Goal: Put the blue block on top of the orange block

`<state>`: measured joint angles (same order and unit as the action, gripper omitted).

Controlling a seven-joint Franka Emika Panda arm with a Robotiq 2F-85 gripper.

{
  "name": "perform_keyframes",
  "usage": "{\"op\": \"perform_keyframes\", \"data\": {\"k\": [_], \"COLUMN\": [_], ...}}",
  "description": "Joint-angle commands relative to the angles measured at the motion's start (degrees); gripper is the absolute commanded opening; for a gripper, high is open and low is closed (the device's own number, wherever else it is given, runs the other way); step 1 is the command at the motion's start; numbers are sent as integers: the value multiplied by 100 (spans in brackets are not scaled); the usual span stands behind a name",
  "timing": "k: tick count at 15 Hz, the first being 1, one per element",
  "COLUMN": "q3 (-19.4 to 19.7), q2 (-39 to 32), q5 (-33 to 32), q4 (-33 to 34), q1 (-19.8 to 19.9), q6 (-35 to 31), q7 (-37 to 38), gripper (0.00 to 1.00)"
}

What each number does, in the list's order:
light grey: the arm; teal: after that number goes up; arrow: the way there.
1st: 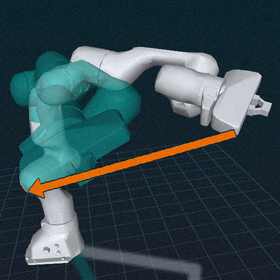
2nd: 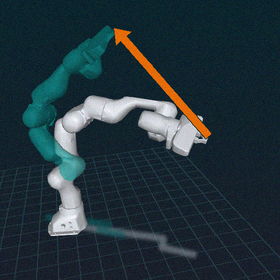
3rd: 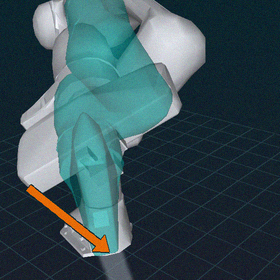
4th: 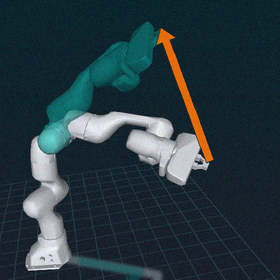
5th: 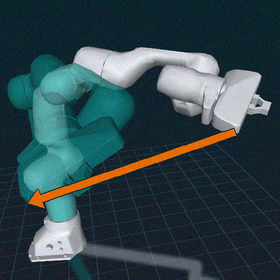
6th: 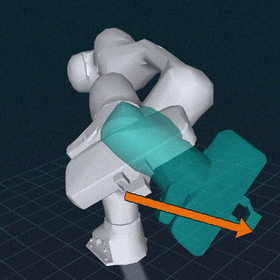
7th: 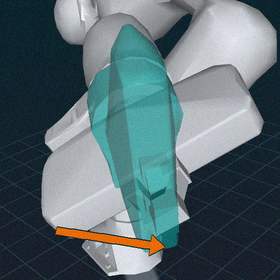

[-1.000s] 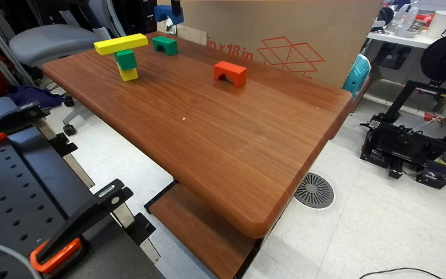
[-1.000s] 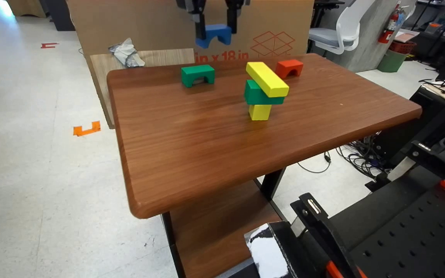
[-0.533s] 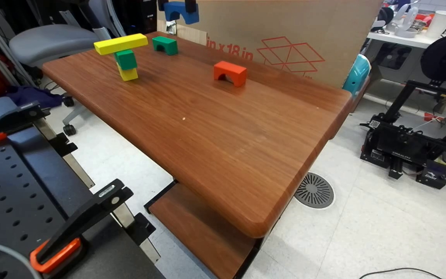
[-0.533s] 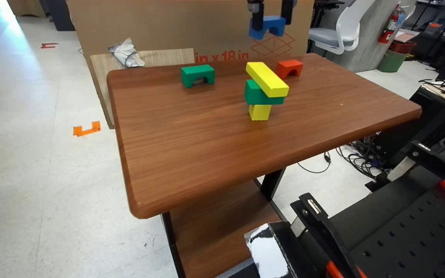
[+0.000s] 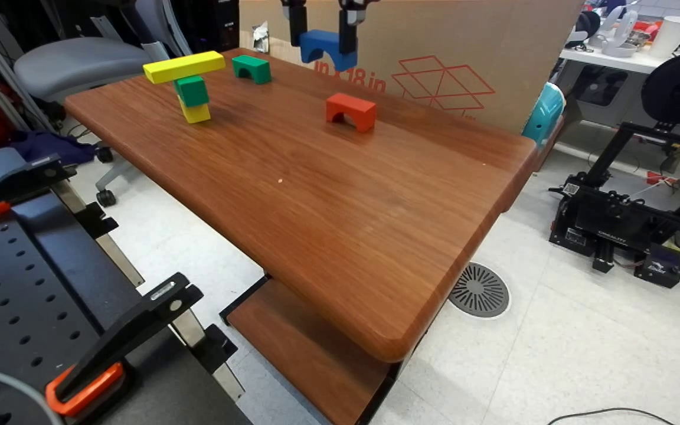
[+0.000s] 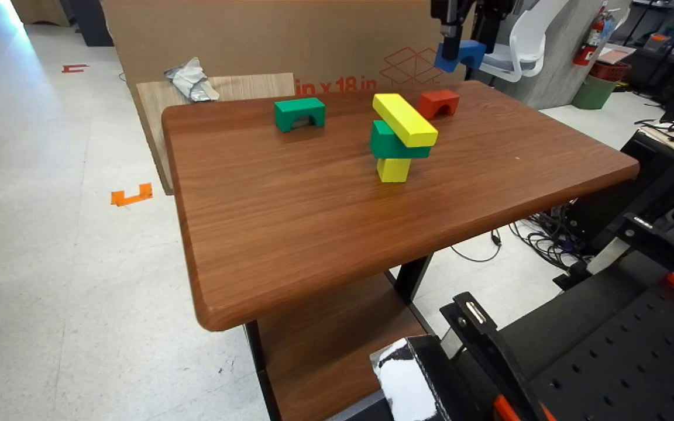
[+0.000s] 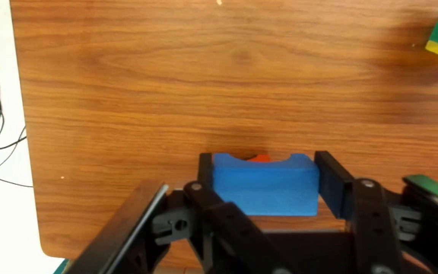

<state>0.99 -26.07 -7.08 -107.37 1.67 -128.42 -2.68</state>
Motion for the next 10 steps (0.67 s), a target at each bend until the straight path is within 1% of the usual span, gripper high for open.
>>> {"op": "perform_keyframes", "data": {"k": [1, 5, 10], "q3": [0, 7, 5], "q2": [-38, -237, -498], "q5": [219, 210, 166], "q4": [-54, 75, 310], "q1": [201, 257, 216], "q6": [-267, -288, -191], "q7": [-272, -323, -290], "gripper": [42, 42, 42]}}
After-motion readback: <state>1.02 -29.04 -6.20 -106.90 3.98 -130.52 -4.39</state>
